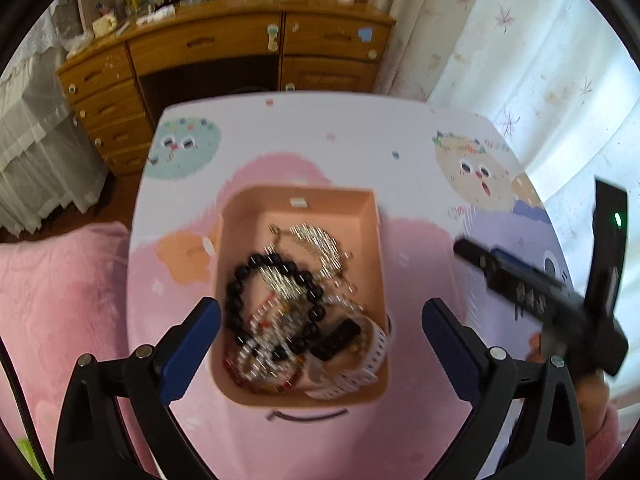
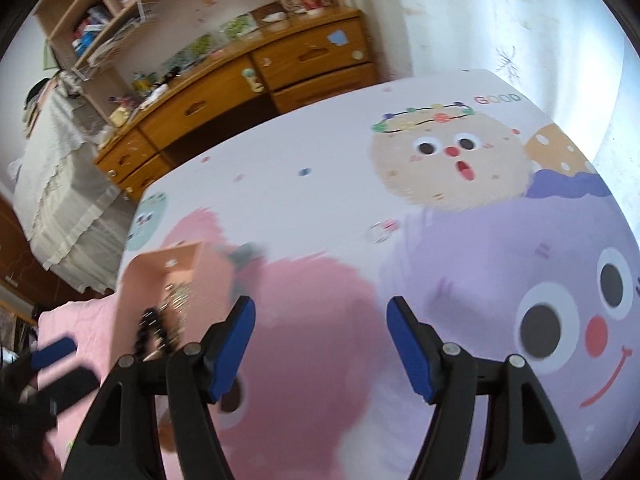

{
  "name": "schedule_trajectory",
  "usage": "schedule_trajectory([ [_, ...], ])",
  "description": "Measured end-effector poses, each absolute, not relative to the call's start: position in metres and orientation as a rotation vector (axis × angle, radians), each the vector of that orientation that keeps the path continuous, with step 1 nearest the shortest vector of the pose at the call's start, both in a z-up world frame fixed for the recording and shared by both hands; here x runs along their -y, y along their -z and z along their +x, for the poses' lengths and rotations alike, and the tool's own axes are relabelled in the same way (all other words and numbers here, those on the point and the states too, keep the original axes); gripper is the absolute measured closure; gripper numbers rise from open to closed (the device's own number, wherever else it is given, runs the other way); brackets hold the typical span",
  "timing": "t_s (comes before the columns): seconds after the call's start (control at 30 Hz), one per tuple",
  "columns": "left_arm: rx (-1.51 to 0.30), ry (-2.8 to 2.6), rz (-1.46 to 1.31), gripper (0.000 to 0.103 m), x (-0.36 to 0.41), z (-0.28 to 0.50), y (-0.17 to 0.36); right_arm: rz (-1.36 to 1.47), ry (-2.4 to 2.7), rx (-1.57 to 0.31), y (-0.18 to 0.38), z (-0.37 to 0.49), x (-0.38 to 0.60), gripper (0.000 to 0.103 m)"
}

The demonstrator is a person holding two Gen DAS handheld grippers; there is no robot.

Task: Organize jewelry

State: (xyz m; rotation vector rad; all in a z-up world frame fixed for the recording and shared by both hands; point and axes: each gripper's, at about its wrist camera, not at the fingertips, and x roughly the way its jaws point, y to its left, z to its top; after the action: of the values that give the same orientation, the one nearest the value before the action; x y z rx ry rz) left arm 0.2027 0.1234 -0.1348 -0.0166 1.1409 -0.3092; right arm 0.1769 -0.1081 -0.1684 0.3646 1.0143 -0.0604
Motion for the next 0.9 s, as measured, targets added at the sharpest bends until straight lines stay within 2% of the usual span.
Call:
schedule_trajectory([
  [0.17,-1.185,0.307,-0.07,0.003,-0.107,0.193,0.144,0.342,0.109,-1.026,0.179,0.197,0.132,0.035],
  [0.2,-1.188,0.31,-0.073,0.003,-0.103,0.192,0.146,0.336,0.115,-1.018,0.181,0.201,0.137,0.038],
  [0.33,-1.175,0.309,-0.093,0.003,-0.096,0.191,0.146,0.277,0.106,-1.017,0.19,0.214,0.143,0.063],
  [0.43,-1.163,0.293,-0.134,0.003,-0.097,0.191,0.145,0.232,0.097,-1.034,0.198,0.219,0.14,0.074],
  [0.5,-1.158,0.281,-0.164,0.003,-0.1,0.191,0.145,0.229,0.086,-1.022,0.2,0.219,0.139,0.077],
  [0.77,-1.156,0.252,-0.232,0.003,-0.107,0.19,0.147,0.226,0.086,-0.985,0.201,0.226,0.141,0.078],
  [0.9,-1.159,0.255,-0.235,0.003,-0.108,0.189,0.148,0.193,0.09,-0.991,0.201,0.228,0.14,0.088],
])
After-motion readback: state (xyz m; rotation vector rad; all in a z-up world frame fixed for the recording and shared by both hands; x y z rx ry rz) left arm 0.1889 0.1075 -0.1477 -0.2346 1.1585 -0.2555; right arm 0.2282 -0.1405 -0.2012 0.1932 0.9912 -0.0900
